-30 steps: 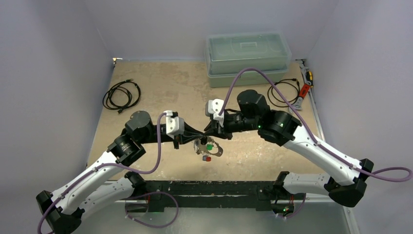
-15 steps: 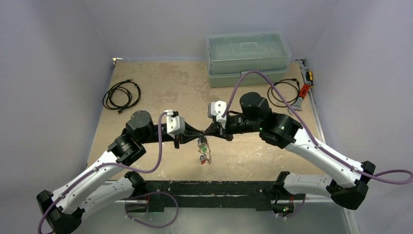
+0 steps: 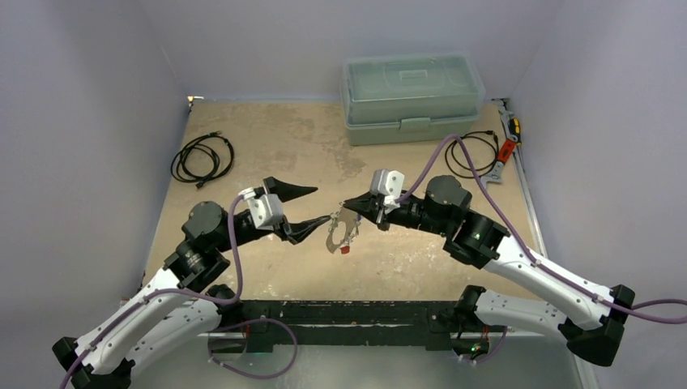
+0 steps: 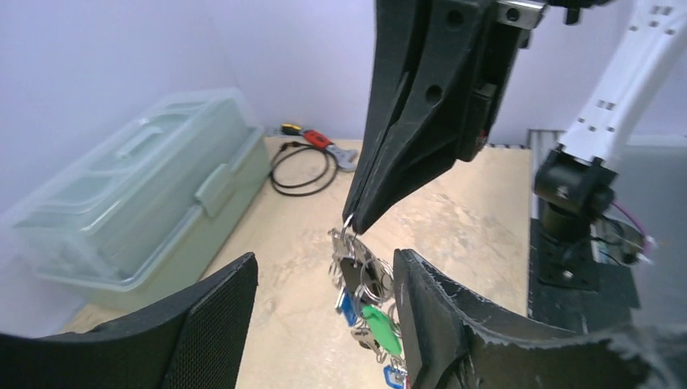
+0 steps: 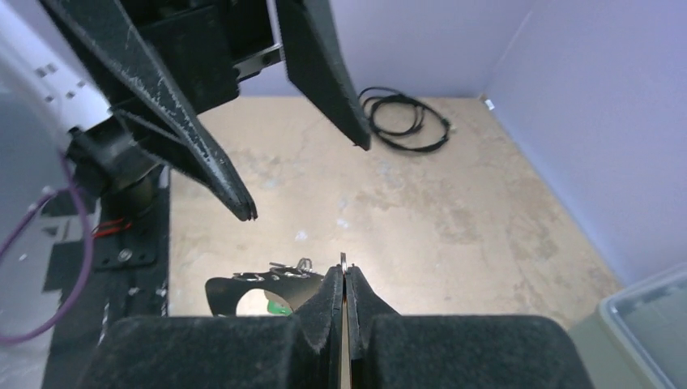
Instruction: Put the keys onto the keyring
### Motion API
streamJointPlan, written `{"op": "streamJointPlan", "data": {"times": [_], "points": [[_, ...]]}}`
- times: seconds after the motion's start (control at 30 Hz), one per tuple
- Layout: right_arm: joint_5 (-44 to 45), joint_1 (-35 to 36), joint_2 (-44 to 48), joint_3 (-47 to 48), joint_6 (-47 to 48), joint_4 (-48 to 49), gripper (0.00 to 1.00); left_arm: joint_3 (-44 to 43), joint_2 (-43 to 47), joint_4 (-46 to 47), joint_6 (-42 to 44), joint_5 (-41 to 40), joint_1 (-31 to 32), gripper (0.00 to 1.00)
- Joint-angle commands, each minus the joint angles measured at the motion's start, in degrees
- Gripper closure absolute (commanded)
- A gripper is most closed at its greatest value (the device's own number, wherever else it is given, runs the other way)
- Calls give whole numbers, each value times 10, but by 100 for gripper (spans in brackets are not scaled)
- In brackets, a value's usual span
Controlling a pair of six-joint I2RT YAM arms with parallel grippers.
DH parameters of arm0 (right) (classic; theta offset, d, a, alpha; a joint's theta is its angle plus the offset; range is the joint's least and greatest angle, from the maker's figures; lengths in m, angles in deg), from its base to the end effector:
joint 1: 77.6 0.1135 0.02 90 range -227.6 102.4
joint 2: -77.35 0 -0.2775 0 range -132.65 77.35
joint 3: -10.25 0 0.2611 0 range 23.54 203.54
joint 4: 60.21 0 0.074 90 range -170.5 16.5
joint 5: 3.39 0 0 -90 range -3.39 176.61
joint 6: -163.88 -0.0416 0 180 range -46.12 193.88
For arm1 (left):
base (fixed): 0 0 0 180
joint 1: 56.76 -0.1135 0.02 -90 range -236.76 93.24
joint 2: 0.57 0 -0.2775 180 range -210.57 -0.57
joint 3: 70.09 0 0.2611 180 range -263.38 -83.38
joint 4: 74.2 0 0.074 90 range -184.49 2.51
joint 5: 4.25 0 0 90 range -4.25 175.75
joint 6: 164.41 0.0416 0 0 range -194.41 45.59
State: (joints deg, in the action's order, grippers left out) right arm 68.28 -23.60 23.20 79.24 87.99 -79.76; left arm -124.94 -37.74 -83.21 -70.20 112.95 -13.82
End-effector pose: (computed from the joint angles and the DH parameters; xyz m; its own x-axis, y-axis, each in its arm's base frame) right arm 0.1205 0.1881 0.3960 0.1853 -0.1386 -0.9728 -0.9352 0.2790 -0.2179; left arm 0.1023 -0.1211 0.3772 0.1788 -0.0772 -0.9808 0.9261 0.3499 0.1413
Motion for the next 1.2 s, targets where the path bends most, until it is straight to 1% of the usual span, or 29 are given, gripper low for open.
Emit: {"op": "streamJointPlan", "data": {"times": [0.0,0.1,0.2,0.33,0.4,0.5,0.63,0.7,0.87,0.93,0.97,1.1,1.17], "points": [[82,1,20,-14,-27,151,100,32,24,62,0,-99,3,38],[117,1,30,-36,-50,197,100,50,38,86,6,-121,2,35],[136,1,39,-54,-75,236,100,66,52,103,22,-120,2,32],[159,1,46,-50,-82,235,100,102,78,148,38,-120,2,33],[158,1,52,-51,-89,236,100,111,82,162,41,-112,2,33],[154,1,59,-59,-101,247,100,105,71,145,60,-63,2,33],[132,1,59,-60,-103,247,100,99,62,136,68,-28,3,34],[119,1,62,-60,-101,244,100,98,63,133,72,-18,3,37],[87,1,81,-68,-96,234,100,85,86,108,92,-20,3,46],[82,1,94,-72,-88,224,100,80,97,98,98,-28,3,47],[68,1,100,-72,-80,217,100,81,103,98,102,-34,2,47],[-32,1,105,-58,-52,175,100,88,114,103,108,-69,3,47],[-81,1,95,-45,-49,156,100,89,109,104,108,-55,2,47]]}}
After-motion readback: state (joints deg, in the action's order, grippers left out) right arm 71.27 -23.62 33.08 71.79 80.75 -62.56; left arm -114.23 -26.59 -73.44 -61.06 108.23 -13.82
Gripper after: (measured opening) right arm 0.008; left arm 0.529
